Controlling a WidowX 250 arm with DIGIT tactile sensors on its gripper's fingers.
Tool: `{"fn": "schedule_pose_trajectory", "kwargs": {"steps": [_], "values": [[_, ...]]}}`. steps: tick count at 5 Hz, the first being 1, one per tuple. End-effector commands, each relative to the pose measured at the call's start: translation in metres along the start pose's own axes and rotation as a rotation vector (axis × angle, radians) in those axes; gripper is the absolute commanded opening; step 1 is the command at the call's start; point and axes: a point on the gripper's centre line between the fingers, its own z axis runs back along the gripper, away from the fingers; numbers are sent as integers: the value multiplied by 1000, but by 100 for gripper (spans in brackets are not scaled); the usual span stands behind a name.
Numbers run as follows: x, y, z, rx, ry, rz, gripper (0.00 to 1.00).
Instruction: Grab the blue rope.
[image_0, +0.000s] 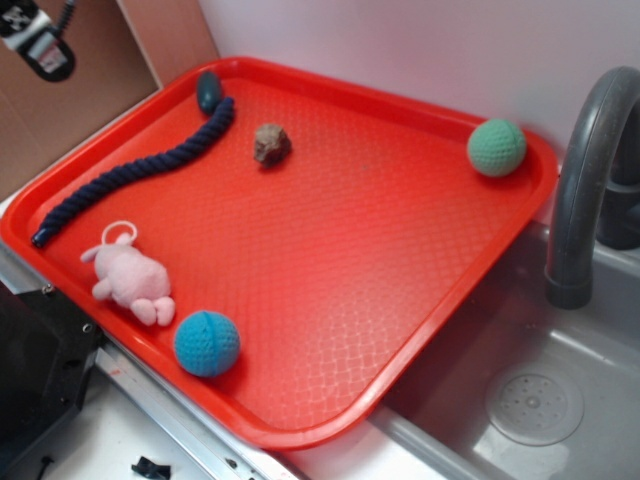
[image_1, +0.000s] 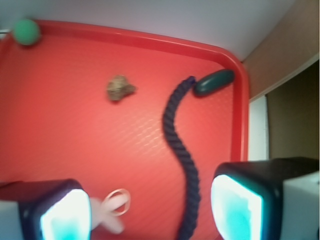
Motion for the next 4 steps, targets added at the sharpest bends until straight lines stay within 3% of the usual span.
{"fn": "schedule_pose_trajectory", "kwargs": {"steps": [1,4], "values": [[9,26,-41,18,-2,-32,100],[16,24,-116,30,106,-141,100]]}}
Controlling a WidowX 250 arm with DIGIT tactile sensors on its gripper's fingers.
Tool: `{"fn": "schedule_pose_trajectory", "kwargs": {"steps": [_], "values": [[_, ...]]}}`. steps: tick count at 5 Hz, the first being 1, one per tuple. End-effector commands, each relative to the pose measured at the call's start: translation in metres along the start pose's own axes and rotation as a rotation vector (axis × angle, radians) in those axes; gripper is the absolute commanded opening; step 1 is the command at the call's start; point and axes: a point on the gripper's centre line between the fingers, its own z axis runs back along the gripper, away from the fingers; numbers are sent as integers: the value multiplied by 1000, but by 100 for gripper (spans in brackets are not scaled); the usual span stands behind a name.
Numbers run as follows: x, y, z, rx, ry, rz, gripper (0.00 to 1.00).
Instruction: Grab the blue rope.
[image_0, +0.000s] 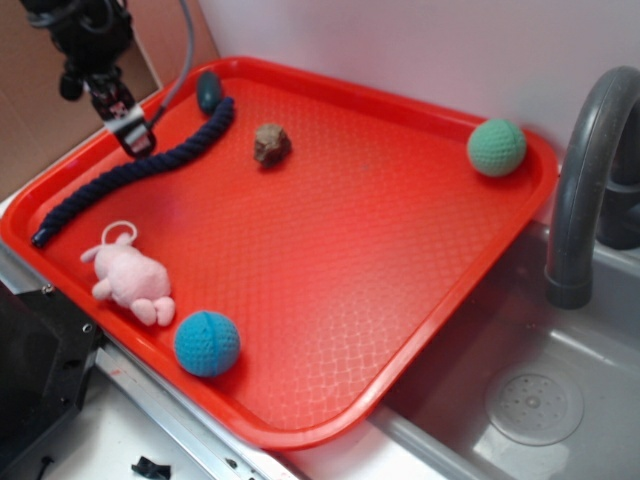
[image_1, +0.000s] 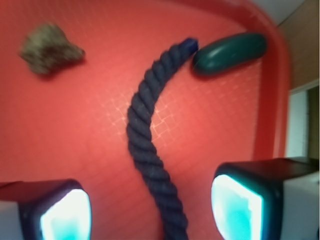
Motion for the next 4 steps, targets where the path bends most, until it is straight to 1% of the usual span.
{"fn": "schedule_pose_trajectory", "kwargs": {"steps": [1,3,4], "values": [[12,-3,-27,0,8,-82,100],[11,-11,-61,-81,37,-136,100],[9,-12,-64,-34,34,-119,0]]}}
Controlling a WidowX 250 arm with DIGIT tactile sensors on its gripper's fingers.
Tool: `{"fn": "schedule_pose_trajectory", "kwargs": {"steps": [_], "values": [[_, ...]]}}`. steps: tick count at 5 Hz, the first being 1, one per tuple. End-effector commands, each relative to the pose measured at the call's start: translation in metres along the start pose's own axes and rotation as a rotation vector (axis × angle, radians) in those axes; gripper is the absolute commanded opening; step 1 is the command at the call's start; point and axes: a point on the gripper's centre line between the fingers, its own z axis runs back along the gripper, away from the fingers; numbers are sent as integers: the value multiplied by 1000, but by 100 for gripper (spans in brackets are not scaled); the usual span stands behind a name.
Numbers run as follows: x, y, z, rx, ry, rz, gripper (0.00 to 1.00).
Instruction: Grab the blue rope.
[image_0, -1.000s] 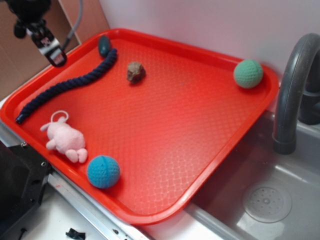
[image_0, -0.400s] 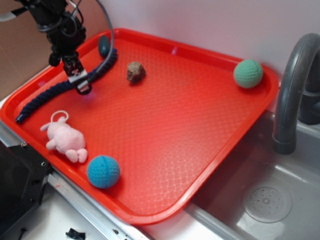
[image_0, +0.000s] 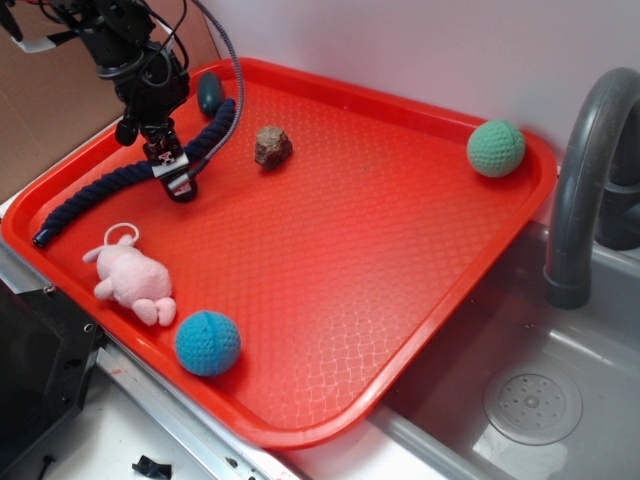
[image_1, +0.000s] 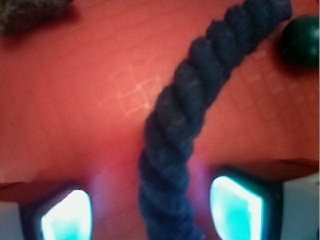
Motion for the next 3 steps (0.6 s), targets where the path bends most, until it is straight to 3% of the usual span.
{"fn": "schedule_pose_trajectory", "kwargs": {"steps": [1,3], "values": [[-5,-8,-13,28,22,-21,0],[-4,-7,-13,8,30,-34,0]]}}
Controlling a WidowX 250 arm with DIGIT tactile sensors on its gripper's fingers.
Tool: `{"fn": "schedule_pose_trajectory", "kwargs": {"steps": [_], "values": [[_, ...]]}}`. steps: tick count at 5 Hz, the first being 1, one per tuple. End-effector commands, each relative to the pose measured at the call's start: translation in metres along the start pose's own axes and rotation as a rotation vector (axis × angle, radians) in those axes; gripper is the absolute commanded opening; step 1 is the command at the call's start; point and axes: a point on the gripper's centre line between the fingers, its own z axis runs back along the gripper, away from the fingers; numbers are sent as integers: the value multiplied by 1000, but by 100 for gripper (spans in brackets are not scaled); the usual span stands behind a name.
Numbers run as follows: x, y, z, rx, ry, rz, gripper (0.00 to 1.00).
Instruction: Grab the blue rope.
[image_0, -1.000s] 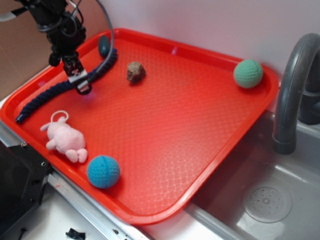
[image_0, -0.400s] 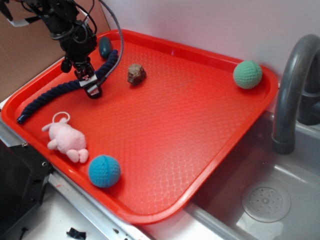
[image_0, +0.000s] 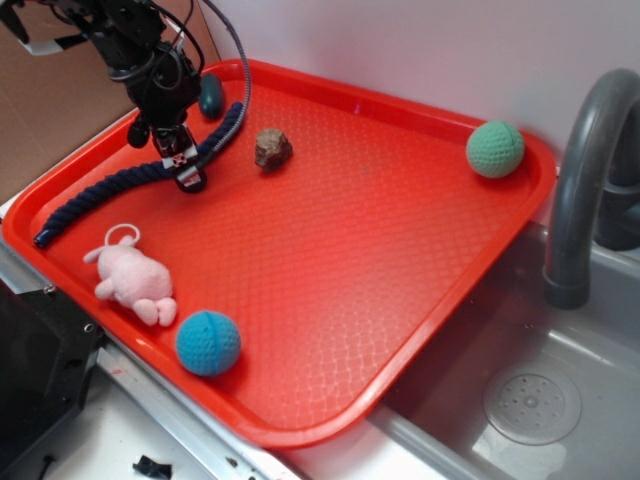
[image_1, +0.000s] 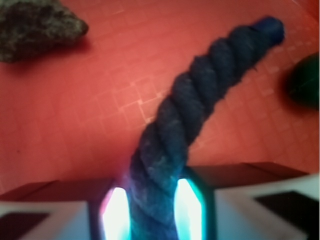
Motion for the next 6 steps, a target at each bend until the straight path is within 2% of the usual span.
{"fn": "schedule_pose_trajectory", "kwargs": {"steps": [1,2,3,4,5,6], "values": [[-7,-2,8,-2,50,48,0],[-7,-3,50,-61,86,301,0],[-3,-18,96,57,64,488,0],[-1,-38,140,32,32,570,0],[4,-63,174,9,6,547,0],[4,-81,200,-42,-10,532,0]]}}
